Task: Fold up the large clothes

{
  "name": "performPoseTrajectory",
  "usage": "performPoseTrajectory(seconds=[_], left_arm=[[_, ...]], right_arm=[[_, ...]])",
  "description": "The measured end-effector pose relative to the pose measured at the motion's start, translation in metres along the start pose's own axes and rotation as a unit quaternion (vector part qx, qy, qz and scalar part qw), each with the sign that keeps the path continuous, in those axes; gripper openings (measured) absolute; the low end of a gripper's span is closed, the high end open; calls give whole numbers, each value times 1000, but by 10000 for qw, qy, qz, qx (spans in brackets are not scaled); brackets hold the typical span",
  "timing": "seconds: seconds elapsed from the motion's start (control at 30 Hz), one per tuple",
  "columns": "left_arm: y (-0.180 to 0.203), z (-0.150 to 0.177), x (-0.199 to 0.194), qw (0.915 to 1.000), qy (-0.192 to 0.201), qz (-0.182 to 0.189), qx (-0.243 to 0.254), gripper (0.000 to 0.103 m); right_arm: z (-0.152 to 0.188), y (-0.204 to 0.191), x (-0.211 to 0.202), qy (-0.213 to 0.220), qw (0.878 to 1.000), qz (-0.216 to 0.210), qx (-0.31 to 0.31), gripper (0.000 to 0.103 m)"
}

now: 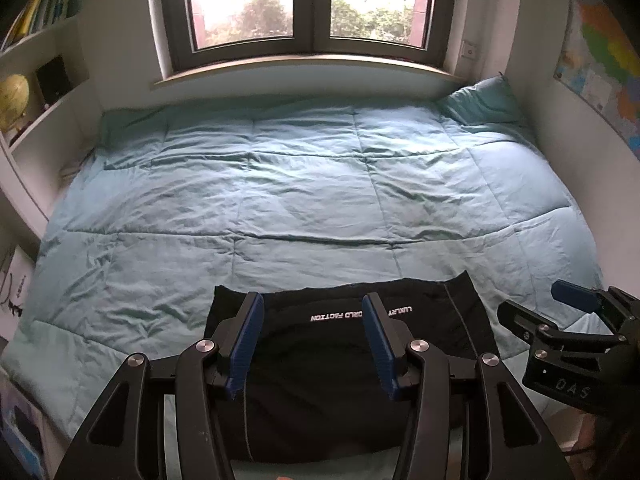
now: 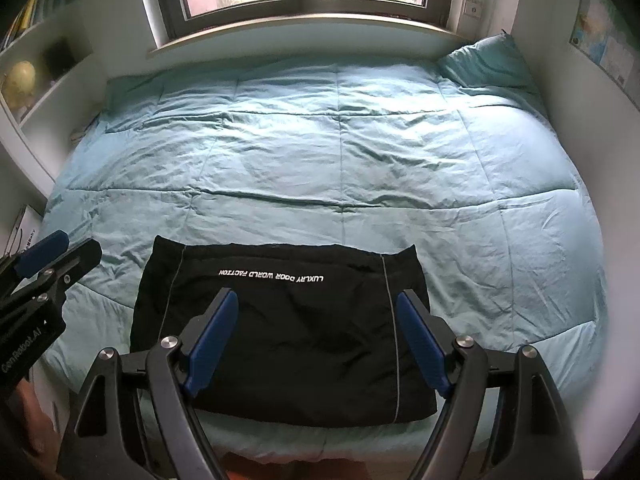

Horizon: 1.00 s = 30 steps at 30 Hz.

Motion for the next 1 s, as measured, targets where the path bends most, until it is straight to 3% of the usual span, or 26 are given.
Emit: performPoseTrajectory(seconds=[1.0], left_arm=[[-5, 18, 20, 9994, -304, -121, 61, 53]], right_arm=[[12, -6, 18, -333, 9994, -71, -40, 83]])
Point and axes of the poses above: each gripper's, at about its wrist camera, not at the fingertips, and x roughly the way its jaws point, y to its right, z to its underside, the point moved 7 cm from there along x, roughly the way its jaws point, and after that the axes turned 2 degrees about -x, right-handed, at the moved point
